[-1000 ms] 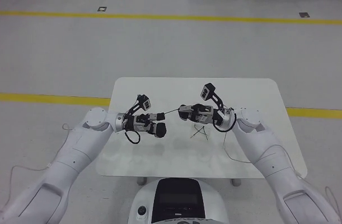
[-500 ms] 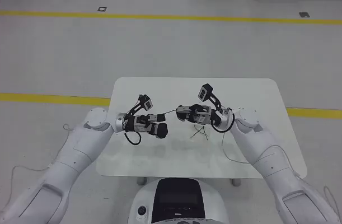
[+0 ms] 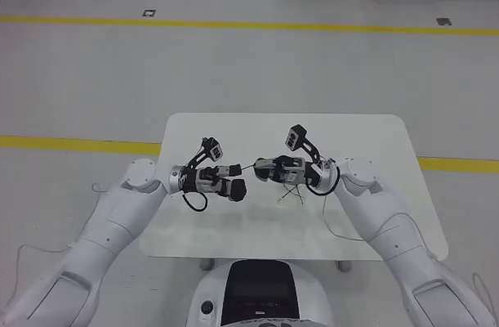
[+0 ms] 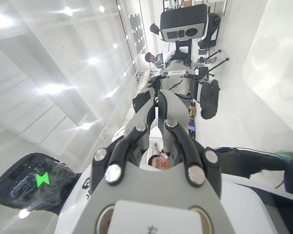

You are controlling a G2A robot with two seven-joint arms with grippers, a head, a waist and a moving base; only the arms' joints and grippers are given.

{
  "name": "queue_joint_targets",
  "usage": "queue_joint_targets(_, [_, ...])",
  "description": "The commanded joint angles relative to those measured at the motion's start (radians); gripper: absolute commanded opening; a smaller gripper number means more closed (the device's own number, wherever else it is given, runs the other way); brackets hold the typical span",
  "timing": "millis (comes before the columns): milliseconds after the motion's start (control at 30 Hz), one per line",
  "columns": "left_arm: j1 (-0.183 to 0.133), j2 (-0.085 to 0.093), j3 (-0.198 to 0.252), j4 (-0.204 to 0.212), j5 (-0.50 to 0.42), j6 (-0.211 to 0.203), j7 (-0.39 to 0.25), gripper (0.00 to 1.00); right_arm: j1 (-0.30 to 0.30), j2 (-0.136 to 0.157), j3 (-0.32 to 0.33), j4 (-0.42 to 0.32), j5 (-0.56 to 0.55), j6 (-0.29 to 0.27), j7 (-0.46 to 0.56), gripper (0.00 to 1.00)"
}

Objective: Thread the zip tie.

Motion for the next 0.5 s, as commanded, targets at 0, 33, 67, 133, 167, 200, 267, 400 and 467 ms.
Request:
queue_joint_targets(0, [0.000, 0.000, -0.001, 0.001, -0.001, 0.000, -0.002, 0.84, 0.000, 0.000, -0.003, 0.000, -0.001, 0.001, -0.003, 0.00])
queue_joint_targets(33, [0.000, 0.000, -0.001, 0.002, -0.001, 0.001, -0.003, 0.79, 0.001, -0.001, -0.004, 0.000, -0.001, 0.001, -0.005, 0.00])
queue_joint_targets(67, [0.000, 0.000, -0.002, 0.003, -0.002, 0.002, -0.003, 0.79, 0.001, -0.001, -0.005, 0.000, -0.002, 0.001, -0.006, 0.00])
queue_joint_targets(133, [0.000, 0.000, -0.002, 0.005, -0.002, 0.003, -0.003, 0.90, 0.000, -0.001, -0.005, -0.003, 0.001, -0.001, -0.007, 0.00])
queue_joint_targets(167, [0.000, 0.000, -0.004, 0.007, -0.003, 0.004, -0.003, 0.93, -0.001, 0.000, -0.004, -0.005, 0.003, -0.004, -0.007, 0.00])
queue_joint_targets(200, [0.000, 0.000, -0.005, 0.008, -0.003, 0.004, -0.003, 0.93, -0.002, 0.000, -0.002, -0.007, 0.003, -0.006, -0.007, 0.00])
queue_joint_targets(267, [0.001, 0.001, -0.008, 0.009, -0.005, 0.003, -0.004, 0.93, -0.005, 0.001, 0.001, -0.012, 0.004, -0.007, -0.006, 0.00])
queue_joint_targets(400, [0.004, 0.001, -0.012, 0.008, -0.008, 0.004, -0.006, 0.92, -0.011, 0.003, 0.007, -0.021, 0.012, -0.009, 0.001, 0.00])
queue_joint_targets(467, [0.006, 0.001, -0.013, 0.007, -0.010, 0.004, -0.008, 0.90, -0.014, 0.003, 0.005, -0.026, 0.016, -0.008, 0.002, 0.00])
